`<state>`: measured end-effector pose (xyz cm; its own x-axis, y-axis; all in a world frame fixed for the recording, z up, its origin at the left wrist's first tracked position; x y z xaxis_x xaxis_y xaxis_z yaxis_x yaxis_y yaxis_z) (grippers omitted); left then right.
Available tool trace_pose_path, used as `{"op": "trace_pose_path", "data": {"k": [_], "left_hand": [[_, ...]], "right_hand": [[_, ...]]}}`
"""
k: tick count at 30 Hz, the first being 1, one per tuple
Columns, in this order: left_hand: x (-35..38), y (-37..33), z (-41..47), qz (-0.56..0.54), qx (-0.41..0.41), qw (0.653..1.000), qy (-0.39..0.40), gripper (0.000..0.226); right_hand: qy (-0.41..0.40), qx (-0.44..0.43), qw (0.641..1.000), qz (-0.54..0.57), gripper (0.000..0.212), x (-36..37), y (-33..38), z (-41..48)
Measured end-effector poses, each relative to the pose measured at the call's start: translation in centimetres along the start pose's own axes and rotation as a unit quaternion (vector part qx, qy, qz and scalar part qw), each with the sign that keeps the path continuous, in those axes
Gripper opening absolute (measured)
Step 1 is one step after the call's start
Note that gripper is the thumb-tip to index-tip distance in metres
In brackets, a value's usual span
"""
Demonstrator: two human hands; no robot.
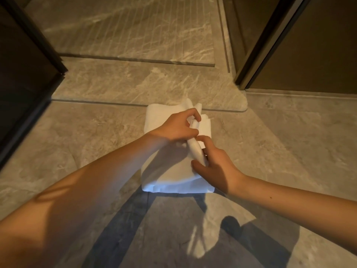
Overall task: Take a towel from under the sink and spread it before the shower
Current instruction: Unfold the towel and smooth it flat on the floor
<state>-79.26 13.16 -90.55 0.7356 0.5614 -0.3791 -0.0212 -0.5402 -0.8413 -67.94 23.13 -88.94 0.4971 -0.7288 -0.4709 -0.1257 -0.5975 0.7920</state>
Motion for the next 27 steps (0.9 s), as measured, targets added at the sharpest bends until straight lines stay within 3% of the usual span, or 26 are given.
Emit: {"op": "trace_pose_path", "data": {"k": [12,19,24,26,27], "left_hand": [[-7.7,2.8,-7.3,-0.193,0.026,0.977,-0.087,0.039],[-11.6,7.1,-12.7,-0.191,-0.015,0.971,-0.142,0.041],[-14.1,11.0,-16.1,-0.177,-0.078,0.960,-0.202,0.041],[-15.4,12.4,-16.8,-0.158,-0.120,0.956,-0.214,0.045],[-16.0,13.1,-16.9,-0.133,-0.145,0.955,-0.220,0.049]], "right_hand": [[0.037,-0.138,0.982,0.122,0.049,1.3,6.3,1.9],[0.124,-0.142,0.969,0.159,0.052,5.7,9.1,6.3],[0.185,-0.128,0.961,0.162,0.040,9.1,11.1,10.2],[0.172,-0.122,0.963,0.170,0.039,9.9,10.9,10.9],[0.139,-0.141,0.973,0.119,0.039,9.5,10.5,11.0]]}}
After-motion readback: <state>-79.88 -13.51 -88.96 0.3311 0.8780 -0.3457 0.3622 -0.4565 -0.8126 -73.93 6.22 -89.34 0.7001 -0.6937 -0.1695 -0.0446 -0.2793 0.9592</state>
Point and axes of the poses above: each hand's wrist, its own z-axis towards the middle knuckle, its own x-axis out of the palm, y = z × x, the point moved 6 cm from there along z, towards the middle knuckle, and after that the axes turned 14 degrees about y, right-handed, at the moved point
